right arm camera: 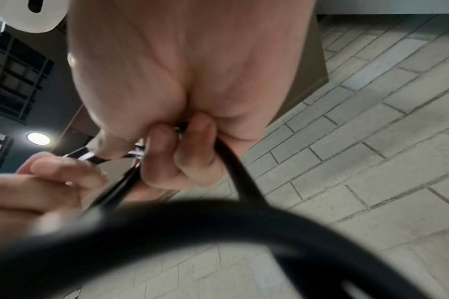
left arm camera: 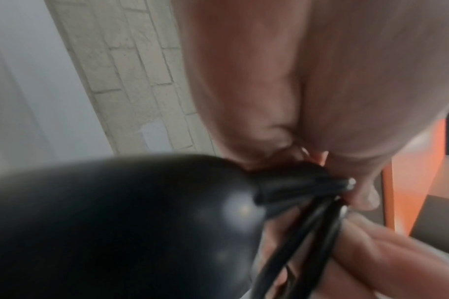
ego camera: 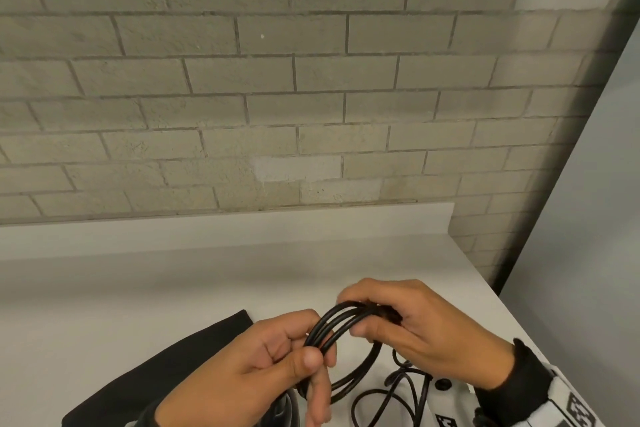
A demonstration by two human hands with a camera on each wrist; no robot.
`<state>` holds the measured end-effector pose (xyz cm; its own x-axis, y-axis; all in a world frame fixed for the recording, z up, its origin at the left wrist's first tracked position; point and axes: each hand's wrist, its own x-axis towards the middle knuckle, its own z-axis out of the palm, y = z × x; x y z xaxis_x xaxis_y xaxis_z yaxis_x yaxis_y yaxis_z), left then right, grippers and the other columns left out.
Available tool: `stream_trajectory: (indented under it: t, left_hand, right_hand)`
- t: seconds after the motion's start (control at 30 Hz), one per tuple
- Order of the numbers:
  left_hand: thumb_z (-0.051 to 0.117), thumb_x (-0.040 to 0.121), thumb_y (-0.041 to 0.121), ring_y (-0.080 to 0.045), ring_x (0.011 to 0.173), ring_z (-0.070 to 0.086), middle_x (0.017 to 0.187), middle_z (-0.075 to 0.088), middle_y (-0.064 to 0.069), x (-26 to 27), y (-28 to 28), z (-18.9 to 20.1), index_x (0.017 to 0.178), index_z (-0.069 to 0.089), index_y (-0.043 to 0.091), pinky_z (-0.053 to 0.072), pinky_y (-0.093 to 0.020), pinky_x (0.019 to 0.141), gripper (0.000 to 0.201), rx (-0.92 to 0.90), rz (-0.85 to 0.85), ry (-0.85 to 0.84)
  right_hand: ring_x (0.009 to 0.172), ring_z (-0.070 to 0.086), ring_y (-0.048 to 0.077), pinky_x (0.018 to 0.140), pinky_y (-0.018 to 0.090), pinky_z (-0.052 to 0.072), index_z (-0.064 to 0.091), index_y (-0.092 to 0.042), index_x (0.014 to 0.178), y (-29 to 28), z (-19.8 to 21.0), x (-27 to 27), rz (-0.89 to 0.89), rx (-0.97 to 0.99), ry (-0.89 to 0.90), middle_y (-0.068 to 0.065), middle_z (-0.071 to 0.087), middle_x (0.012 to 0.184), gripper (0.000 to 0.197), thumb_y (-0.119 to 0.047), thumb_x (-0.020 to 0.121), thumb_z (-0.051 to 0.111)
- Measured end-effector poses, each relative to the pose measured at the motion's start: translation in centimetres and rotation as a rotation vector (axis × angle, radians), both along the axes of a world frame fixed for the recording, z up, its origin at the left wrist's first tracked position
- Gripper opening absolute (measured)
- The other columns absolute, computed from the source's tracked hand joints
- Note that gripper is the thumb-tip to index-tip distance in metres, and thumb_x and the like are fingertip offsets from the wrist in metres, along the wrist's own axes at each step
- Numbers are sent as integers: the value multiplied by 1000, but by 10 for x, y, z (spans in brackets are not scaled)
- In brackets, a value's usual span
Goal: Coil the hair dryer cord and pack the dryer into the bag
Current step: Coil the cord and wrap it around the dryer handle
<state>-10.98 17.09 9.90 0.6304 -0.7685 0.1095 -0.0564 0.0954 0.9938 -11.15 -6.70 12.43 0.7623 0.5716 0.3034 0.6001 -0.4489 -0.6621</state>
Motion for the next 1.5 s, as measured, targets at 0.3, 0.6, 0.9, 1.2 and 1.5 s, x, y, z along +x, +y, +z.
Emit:
stream_trajectory:
  t: [0.3,0.6,0.9,1.2,1.5]
  left_hand:
    - [57,97,27,-20,73,71,78,74,-10,7,-3,-9,99,62,9,50,-55,89,19,-167,-84,89]
    - [67,90,16,-27,90,73,98,75,-14,11,3,-16,113,64,4,47,-55,94,26,-168,-165,72]
    - [60,95,15,-16,74,70,83,74,-6,11,1,-15,108,63,5,52,-46,86,17,-179,-163,97]
    - [63,93,40,-12,54,44,60,51,4,0,-3,-18,96,63,13,46,-34,67,27,-143,15,90]
    - [62,96,35,-8,49,40,58,47,3,2,-1,-21,93,62,8,45,-31,60,27,-236,35,129]
  right_hand:
    - [64,47,8,56,27,44,51,-30,97,6,-2,0,-110,-193,-292,-13,53,78,34,-55,98,27]
    - [57,48,11,52,31,45,51,-30,99,10,-7,1,-137,-137,-312,-12,53,68,37,-56,98,24]
    - [60,51,13,57,32,45,47,-33,96,10,-14,4,-149,-143,-224,-8,58,70,42,-62,93,17]
    - [62,52,16,60,36,46,43,-33,94,8,-17,3,-201,-227,-225,-6,58,70,36,-57,93,17]
    - [54,45,20,54,25,41,62,-34,97,-6,-21,3,-161,275,53,-5,64,88,24,-47,78,71]
